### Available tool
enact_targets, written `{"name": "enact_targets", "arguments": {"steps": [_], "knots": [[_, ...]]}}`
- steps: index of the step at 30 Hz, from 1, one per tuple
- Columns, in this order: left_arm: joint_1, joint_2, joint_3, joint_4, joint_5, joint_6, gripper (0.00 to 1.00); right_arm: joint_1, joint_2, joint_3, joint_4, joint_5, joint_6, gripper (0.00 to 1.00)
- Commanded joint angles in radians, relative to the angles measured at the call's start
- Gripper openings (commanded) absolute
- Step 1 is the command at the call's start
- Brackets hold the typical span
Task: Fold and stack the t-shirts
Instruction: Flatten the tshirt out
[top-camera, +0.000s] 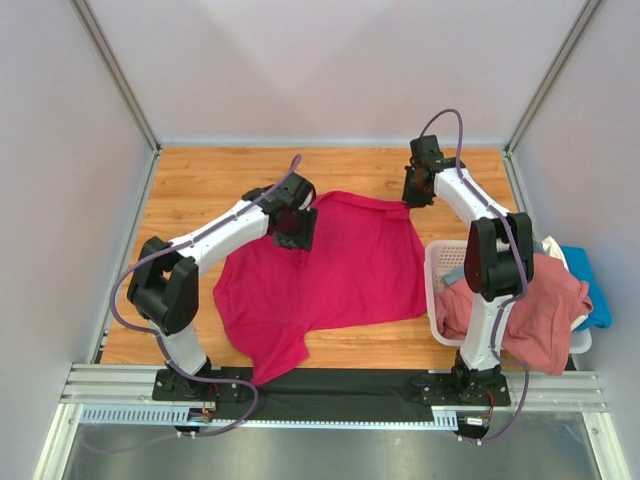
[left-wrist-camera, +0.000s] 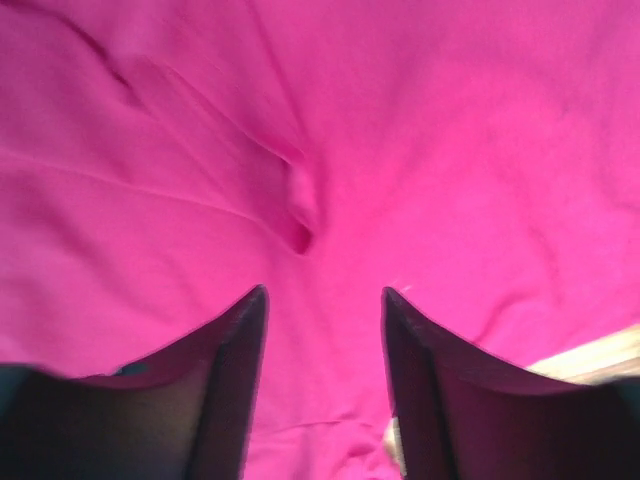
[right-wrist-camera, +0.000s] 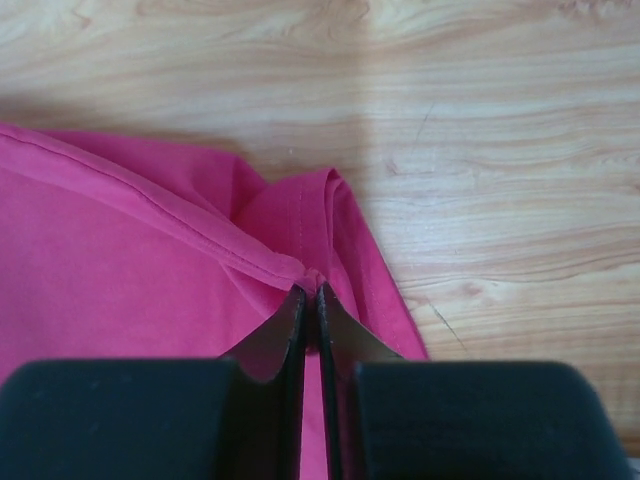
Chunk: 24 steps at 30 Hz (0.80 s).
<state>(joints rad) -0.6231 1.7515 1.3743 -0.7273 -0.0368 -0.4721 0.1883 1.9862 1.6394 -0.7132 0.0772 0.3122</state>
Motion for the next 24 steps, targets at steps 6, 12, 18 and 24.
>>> {"name": "enact_targets", "arguments": {"steps": [6,12,18,24], "knots": [[0.233,0.021,0.120,0.021,0.199,0.144,0.48,0.033,-0.073,-0.013,-0.014,-0.105,0.050,0.29],[0.276,0.187,0.220,-0.034,0.357,0.147,0.26,0.033,-0.055,0.052,-0.049,-0.024,0.019,0.41],[0.267,0.100,0.027,0.072,0.435,0.050,0.29,0.079,-0.084,0.054,-0.045,-0.190,-0.001,0.52],[0.207,0.005,-0.155,0.164,0.449,-0.109,0.51,0.125,-0.124,-0.027,-0.015,-0.186,0.022,0.53]]}}
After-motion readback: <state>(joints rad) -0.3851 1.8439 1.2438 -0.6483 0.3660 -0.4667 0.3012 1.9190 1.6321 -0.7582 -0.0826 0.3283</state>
